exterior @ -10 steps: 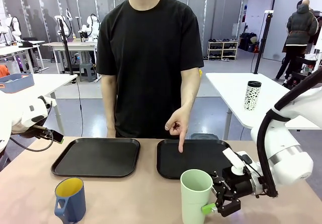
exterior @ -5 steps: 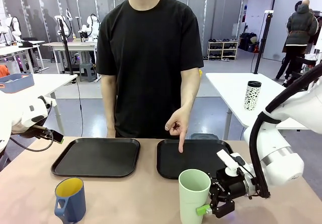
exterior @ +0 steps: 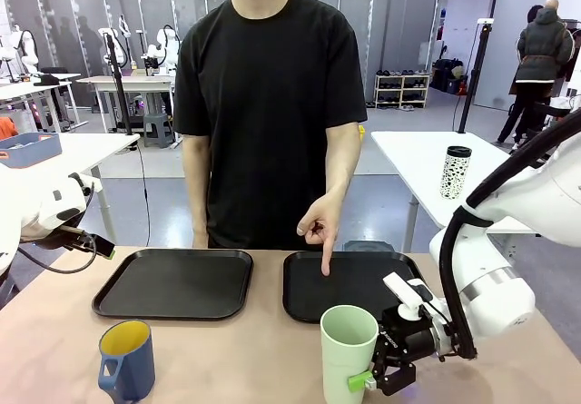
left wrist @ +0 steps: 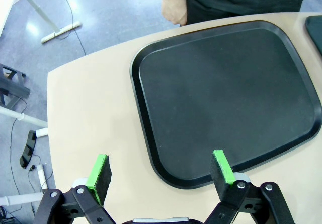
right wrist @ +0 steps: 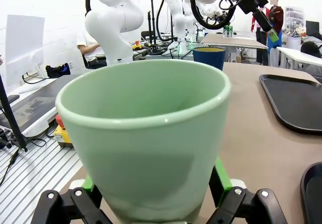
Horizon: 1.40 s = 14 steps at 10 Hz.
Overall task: Sort and store the cups by type.
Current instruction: Pick up the Reusable plastic cup.
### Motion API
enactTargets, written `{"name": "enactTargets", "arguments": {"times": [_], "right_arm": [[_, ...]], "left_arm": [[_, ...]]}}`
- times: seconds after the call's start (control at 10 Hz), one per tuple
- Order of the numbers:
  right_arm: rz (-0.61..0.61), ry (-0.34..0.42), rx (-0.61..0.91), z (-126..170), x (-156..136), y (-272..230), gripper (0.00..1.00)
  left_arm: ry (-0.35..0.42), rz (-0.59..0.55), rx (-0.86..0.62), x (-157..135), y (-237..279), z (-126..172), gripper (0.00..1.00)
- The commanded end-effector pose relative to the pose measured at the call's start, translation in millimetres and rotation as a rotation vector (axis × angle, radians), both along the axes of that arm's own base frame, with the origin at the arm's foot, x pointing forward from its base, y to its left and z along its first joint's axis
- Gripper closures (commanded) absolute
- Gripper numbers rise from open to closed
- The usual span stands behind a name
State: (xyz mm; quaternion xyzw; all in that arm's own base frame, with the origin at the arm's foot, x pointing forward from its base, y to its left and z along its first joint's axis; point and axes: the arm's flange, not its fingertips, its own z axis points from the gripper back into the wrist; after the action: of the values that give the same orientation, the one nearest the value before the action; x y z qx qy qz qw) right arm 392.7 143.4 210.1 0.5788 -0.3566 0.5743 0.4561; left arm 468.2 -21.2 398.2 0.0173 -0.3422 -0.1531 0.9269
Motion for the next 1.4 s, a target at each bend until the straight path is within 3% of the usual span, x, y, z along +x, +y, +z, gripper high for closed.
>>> {"name": "enactTargets", "arguments": {"times": [0.0,0.1,0.2,0.3,0.4,0.5,0.7,1.1,1.3], "right_arm": [[0.024,-0.045,0.023,-22.4,-7.5,-1.5,0.00],[0.018,-0.066,0.047,-23.3,-7.1,-3.1,0.18],[0.022,-0.071,0.040,-24.1,-7.3,-3.8,0.19],[0.030,-0.066,0.023,-24.6,-7.2,-4.3,0.38],[0.029,-0.070,0.025,-23.9,-7.0,-5.0,0.38],[0.040,-0.067,0.020,-24.5,-7.0,-4.9,0.57],[0.040,-0.058,0.023,-15.4,-6.8,2.0,0.58],[-0.031,-0.108,0.006,48.8,-2.0,-2.9,0.58],[-0.042,-0.139,0.001,64.6,0.4,-3.3,0.58]], "left_arm": [[-0.002,0.003,0.000,0.8,-1.3,1.3,0.00],[-0.002,0.003,0.000,0.8,-1.3,1.3,0.00],[-0.002,0.003,0.000,0.8,-1.3,1.3,0.00],[-0.002,0.003,0.000,0.8,-1.3,1.3,0.00],[-0.002,0.003,0.000,0.8,-1.3,1.3,0.00],[-0.002,0.003,0.000,0.8,-1.3,1.3,0.00],[-0.002,0.003,0.000,0.8,-1.3,1.3,0.00],[-0.002,0.003,0.000,0.8,-1.3,1.3,0.00],[-0.002,0.003,0.000,0.8,-1.3,1.3,0.00]]}}
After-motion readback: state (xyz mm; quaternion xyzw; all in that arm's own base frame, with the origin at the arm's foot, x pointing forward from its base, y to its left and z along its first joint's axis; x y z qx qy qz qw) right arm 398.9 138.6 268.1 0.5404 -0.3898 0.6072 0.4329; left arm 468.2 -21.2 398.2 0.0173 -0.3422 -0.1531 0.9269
